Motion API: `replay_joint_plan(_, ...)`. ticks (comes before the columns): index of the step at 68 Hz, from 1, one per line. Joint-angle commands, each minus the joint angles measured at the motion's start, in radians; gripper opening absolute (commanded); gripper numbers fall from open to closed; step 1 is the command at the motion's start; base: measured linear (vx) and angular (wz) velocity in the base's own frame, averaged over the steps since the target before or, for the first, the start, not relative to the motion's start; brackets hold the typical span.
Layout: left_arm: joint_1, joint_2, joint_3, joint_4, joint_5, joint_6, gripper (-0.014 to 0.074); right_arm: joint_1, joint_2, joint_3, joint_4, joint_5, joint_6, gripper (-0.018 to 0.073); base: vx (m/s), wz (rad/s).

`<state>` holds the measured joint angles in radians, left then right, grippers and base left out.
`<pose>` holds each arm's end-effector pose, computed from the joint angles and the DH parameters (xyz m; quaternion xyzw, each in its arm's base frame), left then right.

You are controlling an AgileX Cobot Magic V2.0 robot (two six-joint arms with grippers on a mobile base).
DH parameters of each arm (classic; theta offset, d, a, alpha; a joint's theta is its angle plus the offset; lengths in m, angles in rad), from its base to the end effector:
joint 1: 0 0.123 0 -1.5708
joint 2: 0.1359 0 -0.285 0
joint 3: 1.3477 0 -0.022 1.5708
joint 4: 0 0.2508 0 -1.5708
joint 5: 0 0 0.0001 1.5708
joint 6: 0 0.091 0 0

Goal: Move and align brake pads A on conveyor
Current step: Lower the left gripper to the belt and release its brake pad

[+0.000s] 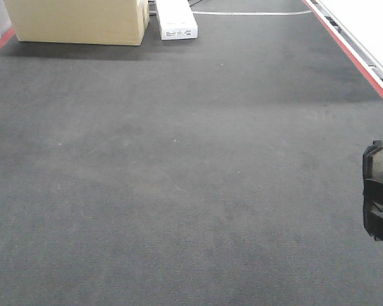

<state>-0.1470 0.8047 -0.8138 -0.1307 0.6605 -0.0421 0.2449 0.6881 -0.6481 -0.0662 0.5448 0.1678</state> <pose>0.1536 -0.0301 0.3510 0.0200 0.8743 -0.1051 0.4735 0.1325 0.0299 0.3225 -0.0487 0.8577 0.0761 0.5061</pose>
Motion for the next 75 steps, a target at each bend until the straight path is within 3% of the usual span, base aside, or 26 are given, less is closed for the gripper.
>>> replay_joint_plan(1,-0.003,0.112,-0.036,-0.124,-0.107,0.055,0.0031,-0.004,-0.006,-0.031,-0.006,-0.087,-0.001,0.0095,0.00,0.00)
replay_joint_plan(35,-0.004,0.692,-0.137,-0.129,-0.231,0.062,0.0048,-0.004,-0.006,-0.031,-0.006,-0.087,-0.001,0.0095,0.00,0.00)
replay_joint_plan(63,-0.003,0.884,-0.137,-0.129,-0.353,0.058,0.0074,-0.004,-0.006,-0.031,-0.006,-0.087,-0.001,0.0095,0.00,0.00)
replay_joint_plan(75,-0.003,0.897,-0.135,-0.129,-0.354,0.058,0.0148,-0.004,-0.006,-0.031,-0.006,-0.087,-0.001,0.0095,0.00,0.00)
